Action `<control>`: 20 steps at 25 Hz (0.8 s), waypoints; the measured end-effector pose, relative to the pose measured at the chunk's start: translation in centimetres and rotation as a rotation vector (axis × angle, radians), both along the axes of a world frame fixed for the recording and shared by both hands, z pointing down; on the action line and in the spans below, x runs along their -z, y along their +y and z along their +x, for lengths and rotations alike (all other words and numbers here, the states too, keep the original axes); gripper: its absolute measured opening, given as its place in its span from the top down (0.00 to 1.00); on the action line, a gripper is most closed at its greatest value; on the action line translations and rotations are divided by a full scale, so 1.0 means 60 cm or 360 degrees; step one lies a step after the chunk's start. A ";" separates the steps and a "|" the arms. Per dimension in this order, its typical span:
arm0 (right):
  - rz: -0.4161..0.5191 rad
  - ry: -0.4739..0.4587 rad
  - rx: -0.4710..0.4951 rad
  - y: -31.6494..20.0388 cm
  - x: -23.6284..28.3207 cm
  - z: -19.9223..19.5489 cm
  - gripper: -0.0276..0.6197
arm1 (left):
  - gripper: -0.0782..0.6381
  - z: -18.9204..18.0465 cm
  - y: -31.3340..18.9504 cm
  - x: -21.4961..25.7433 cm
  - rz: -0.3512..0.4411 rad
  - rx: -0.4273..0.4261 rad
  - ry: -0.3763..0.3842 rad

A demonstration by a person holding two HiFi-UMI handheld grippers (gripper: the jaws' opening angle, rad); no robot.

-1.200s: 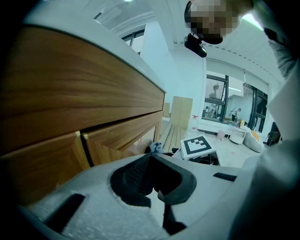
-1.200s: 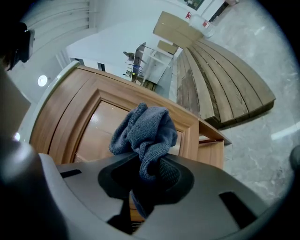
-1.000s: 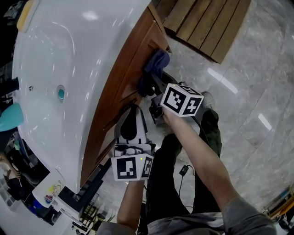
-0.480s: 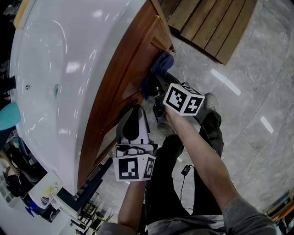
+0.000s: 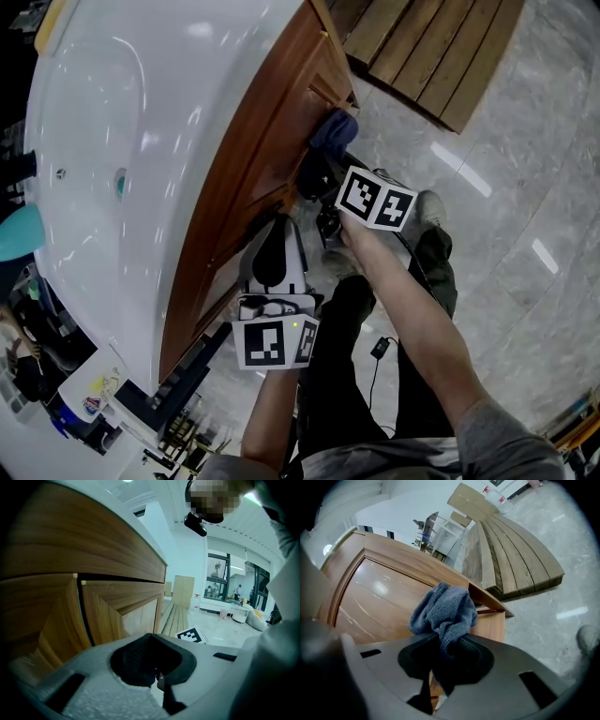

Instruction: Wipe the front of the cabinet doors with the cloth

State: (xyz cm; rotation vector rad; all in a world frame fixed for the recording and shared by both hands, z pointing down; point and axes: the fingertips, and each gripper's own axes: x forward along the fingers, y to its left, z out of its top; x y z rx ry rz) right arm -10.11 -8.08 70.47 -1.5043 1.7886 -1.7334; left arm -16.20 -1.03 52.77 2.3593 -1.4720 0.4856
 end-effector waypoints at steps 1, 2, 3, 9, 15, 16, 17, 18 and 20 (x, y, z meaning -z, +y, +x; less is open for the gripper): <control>-0.0004 -0.0009 -0.0004 0.001 0.001 0.000 0.84 | 0.88 -0.002 0.001 0.002 0.0001 0.0002 0.0000; -0.0008 -0.0021 -0.0012 0.003 0.003 0.001 0.84 | 0.88 -0.003 0.003 0.004 0.0002 0.0004 0.0000; -0.0010 -0.0030 -0.0021 0.006 0.007 0.002 0.84 | 0.88 -0.005 0.004 0.007 0.0002 0.0004 0.0001; 0.0043 -0.0058 -0.0068 0.030 0.051 0.010 0.84 | 0.88 -0.004 0.020 0.034 0.0005 -0.0034 0.0006; 0.0123 -0.0110 -0.0102 0.075 0.134 0.022 0.84 | 0.88 -0.010 0.043 0.073 -0.0006 -0.0029 0.0016; 0.0136 -0.0112 -0.0104 0.085 0.149 0.025 0.84 | 0.88 -0.011 0.047 0.081 -0.0008 -0.0025 0.0018; 0.0147 -0.0116 -0.0106 0.094 0.163 0.028 0.84 | 0.88 -0.011 0.050 0.089 -0.0009 -0.0021 0.0019; 0.0157 -0.0126 -0.0109 0.103 0.178 0.030 0.84 | 0.88 -0.011 0.052 0.097 -0.0009 -0.0015 0.0021; 0.0168 -0.0161 -0.0116 0.118 0.208 0.033 0.84 | 0.88 -0.011 0.054 0.114 -0.0004 -0.0002 0.0027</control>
